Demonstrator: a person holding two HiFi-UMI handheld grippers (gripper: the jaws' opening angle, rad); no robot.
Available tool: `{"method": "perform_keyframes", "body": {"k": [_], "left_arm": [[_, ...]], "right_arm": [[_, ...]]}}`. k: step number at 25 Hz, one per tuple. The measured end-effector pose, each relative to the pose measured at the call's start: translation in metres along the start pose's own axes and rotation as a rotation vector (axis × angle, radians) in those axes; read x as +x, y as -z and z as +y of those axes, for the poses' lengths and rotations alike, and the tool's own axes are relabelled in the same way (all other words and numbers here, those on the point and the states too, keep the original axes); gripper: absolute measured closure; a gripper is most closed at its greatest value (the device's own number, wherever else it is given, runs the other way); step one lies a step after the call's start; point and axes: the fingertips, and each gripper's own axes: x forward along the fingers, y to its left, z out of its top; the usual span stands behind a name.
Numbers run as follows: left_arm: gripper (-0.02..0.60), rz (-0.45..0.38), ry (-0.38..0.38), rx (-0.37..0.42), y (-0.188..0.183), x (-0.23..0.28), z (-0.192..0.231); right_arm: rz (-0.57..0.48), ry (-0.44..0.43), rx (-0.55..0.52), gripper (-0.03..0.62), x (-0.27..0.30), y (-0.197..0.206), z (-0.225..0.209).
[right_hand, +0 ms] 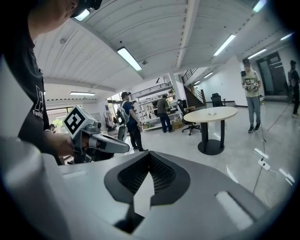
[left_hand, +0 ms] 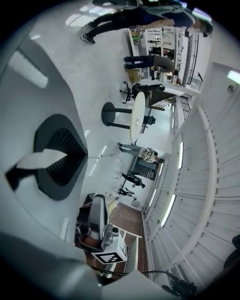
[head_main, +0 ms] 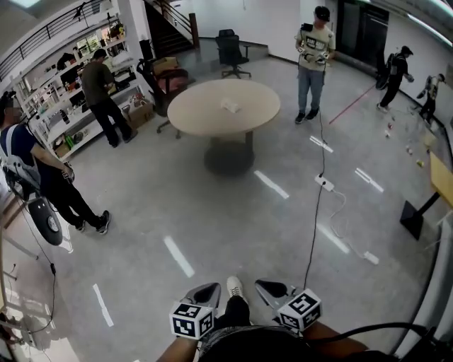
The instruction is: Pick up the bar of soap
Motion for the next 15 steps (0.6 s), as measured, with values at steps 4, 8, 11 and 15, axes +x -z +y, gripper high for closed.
{"method": "perform_keyframes", "body": {"k": [4,8,11,15], "left_arm": [[0.574,0.009,0.031,0.005,-0.025,0.044,0.015],[0.574,-0.004,0.069,0.010,-0.069,0.088,0.038],[0.574,-0.009,0.097,0.040,-0.110,0.118,0.063],[0.574,-0.026,0.113,0.094,-0.156,0.159,0.084]], "right_arm": [[0.011,0.034,0.008,0.588,0.017,-0.011,-0.042],[0.029,0.054,0.000,0.588,0.049,-0.035,-0.084],[0.042,0.066,-0.024,0.588,0.081,-0.065,-0.109],[0.059,0.100,-0.037,0.588,0.105,-0.092,-0.155]]}}
